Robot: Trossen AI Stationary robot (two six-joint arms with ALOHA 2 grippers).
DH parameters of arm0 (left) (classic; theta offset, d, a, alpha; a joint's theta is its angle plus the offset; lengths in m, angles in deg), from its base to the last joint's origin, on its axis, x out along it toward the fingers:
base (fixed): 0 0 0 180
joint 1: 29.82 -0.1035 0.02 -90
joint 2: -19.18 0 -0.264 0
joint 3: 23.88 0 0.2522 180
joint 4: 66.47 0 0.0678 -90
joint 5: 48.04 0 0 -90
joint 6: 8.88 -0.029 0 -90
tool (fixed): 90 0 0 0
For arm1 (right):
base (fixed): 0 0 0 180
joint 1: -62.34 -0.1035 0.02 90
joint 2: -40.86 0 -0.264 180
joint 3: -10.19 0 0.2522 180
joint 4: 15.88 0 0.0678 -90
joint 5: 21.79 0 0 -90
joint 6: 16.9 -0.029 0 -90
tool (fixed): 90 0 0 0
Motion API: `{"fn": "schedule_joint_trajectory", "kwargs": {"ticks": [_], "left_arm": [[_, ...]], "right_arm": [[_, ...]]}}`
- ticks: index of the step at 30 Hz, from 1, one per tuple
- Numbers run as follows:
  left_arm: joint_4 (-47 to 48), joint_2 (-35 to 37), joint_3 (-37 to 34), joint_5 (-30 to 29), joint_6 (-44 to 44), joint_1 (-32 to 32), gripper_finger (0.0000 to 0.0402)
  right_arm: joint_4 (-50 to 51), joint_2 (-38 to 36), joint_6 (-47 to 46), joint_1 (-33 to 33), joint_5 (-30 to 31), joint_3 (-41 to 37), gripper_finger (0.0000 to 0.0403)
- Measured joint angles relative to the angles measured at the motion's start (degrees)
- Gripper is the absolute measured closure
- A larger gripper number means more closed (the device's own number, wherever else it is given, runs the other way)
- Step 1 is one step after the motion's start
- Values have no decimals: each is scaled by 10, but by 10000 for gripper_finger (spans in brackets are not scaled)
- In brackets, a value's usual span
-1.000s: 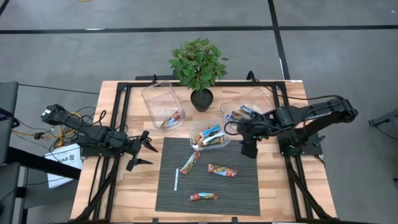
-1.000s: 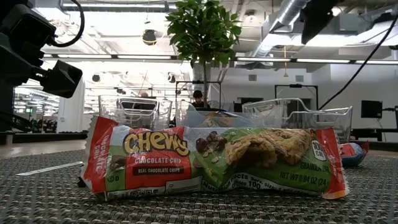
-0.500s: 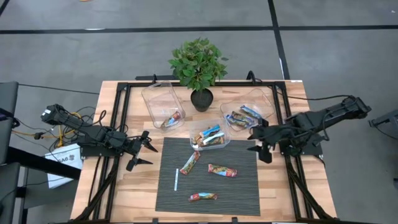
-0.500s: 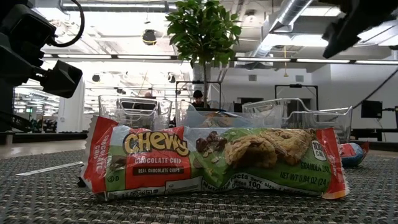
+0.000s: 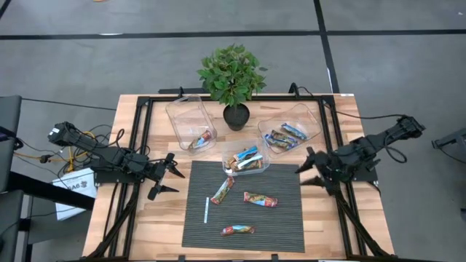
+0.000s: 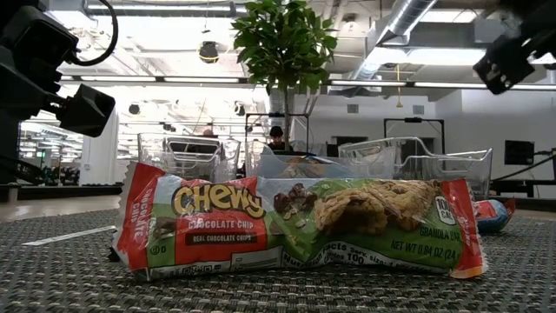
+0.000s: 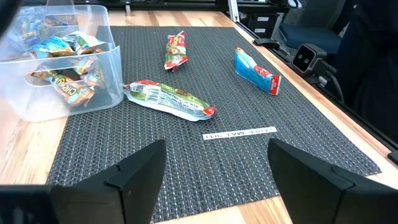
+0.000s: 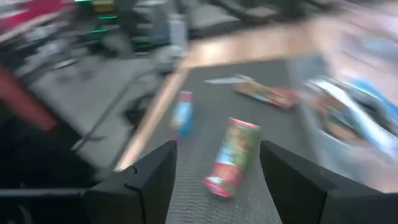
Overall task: Pick and place Granola Bars by type
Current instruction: Put the red granola bar into the left transparent bin
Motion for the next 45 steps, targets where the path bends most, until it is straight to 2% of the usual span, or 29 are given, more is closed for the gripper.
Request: {"fn": "schedule_joint_trajectory", "kwargs": {"ticks": [3,5,11,14,19,27,35,42,45], "left_arm": [[0,0,0,0,0,0,127],[0,0,0,0,0,0,127],[0,0,0,0,0,0,127],[0,0,0,0,0,0,127],[0,0,0,0,0,0,127],[0,0,0,0,0,0,127],[0,0,0,0,0,0,127],[0,0,0,0,0,0,127],[0,0,0,0,0,0,127]], "right_arm": [[-35,-35,78,-4,-80,-30,182],[-61,-53,97,0,-106,-47,182],[-141,-101,99,17,-111,-103,182],[-158,-111,95,22,-132,-117,182],[-236,-114,99,30,-176,-146,182],[-320,-114,100,41,-184,-193,182],[-315,-113,116,51,-203,-194,182],[-228,-113,151,73,-224,-194,182],[-230,-113,184,74,-224,-194,182]]}}
